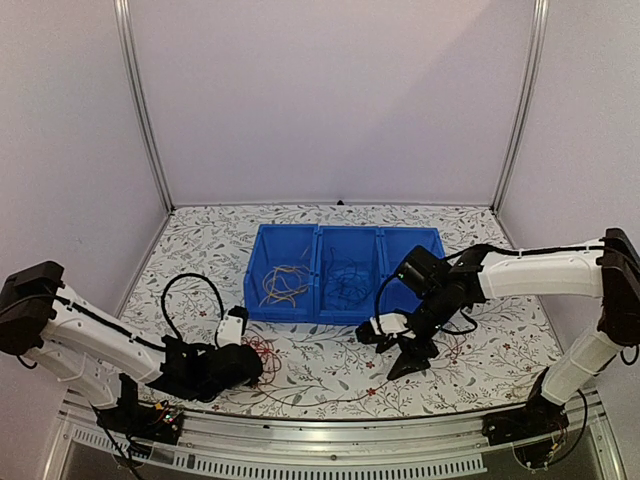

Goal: Untangle the cables

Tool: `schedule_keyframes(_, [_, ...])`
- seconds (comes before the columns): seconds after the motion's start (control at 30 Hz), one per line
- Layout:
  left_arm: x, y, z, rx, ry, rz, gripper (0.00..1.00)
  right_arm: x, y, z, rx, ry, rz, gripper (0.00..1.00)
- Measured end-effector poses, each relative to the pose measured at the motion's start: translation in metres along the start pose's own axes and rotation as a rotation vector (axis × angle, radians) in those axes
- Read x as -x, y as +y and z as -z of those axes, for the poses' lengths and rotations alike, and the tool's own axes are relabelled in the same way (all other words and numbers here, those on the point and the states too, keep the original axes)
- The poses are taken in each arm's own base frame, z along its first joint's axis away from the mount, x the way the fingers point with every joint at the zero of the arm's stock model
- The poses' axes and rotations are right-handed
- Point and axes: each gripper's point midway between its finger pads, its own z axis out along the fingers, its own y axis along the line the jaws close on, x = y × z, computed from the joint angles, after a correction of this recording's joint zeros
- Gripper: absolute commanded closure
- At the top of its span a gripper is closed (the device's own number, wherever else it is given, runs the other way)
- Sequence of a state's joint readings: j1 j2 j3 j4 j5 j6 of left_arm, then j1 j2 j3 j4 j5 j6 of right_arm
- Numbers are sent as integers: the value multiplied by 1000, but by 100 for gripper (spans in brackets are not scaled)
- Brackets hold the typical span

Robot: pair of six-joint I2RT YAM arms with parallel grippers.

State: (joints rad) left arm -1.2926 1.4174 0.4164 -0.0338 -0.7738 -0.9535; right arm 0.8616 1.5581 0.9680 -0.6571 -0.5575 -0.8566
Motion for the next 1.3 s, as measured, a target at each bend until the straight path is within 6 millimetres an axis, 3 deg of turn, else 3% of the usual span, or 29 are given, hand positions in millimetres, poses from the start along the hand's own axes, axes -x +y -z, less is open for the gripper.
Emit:
schedule_keyframes(0.13, [0,0,0,-3,-1,11,100,-7,11,-20,54,35,5,24])
schedule_keyframes(0.37, [1,-3,0,-17,-7,50,100,26,38,-49,155,-4,82,24])
schedule_keyframes(0.57, [-1,-1,0,-17,-4,69,100,36,35,-75,208,-23,62,30])
schedule_keyframes(0.7, [-2,1,1,-18,-5,83,100,37,31,-88,220,-19,27,45])
schedule_keyframes(0.9, [-1,1,1,-18,-6,88,100,49,26,-97,217,-34,-11,53])
schedule_keyframes(1.1, [-3,2,-1,-11,-4,91,100,58,19,-103,215,-38,-46,53])
schedule_keyframes(1.17, [-4,2,-1,-10,-4,92,100,55,19,-108,225,-27,-62,62])
schedule_keyframes(1.3, [-3,2,-1,-10,-5,99,100,50,23,-112,250,-6,-87,98])
